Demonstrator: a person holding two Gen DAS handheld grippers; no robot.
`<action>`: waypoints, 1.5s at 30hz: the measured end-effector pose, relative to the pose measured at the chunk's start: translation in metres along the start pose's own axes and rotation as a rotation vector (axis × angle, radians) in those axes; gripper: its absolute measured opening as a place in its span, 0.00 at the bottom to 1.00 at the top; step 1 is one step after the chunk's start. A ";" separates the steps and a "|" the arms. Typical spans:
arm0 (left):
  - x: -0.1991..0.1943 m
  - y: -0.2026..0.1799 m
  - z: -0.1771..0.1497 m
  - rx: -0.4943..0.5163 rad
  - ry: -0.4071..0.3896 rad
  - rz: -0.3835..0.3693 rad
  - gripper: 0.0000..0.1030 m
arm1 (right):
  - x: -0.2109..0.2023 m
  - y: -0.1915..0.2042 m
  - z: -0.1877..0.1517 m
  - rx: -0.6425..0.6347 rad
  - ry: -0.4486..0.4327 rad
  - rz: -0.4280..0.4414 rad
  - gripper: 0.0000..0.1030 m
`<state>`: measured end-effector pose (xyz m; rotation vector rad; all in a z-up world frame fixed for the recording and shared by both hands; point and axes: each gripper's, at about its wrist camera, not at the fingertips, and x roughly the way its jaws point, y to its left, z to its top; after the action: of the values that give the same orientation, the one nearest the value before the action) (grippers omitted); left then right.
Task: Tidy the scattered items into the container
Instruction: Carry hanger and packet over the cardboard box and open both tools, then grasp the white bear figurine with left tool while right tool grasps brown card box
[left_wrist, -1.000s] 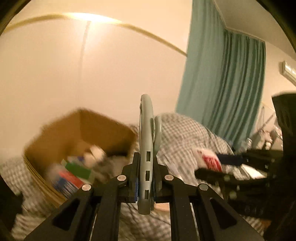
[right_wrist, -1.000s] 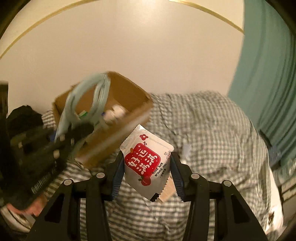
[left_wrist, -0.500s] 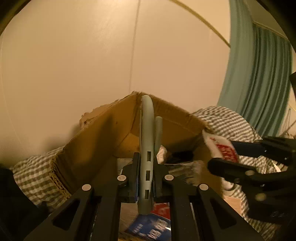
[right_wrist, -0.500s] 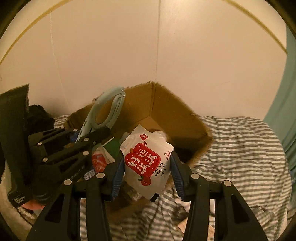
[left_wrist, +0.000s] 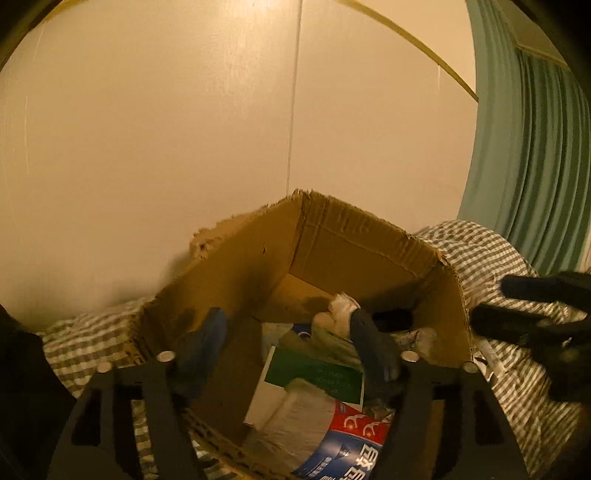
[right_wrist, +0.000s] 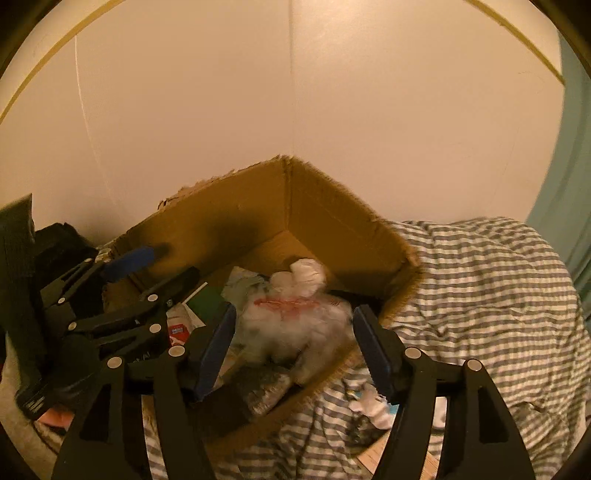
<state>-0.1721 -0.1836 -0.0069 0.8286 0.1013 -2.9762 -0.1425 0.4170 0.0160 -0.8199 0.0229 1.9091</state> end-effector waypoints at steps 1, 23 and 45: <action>0.001 -0.006 0.001 0.004 -0.005 0.000 0.75 | -0.006 -0.006 -0.001 0.002 -0.005 -0.008 0.64; -0.076 -0.154 -0.072 0.158 0.086 -0.210 0.83 | -0.113 -0.123 -0.120 0.086 0.035 -0.090 0.66; 0.034 -0.163 -0.169 0.152 0.335 -0.149 0.83 | 0.059 -0.138 -0.187 -0.232 0.327 0.121 0.81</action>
<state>-0.1252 -0.0097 -0.1606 1.3909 -0.0540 -2.9771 0.0533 0.4635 -0.1140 -1.3081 0.0524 1.8926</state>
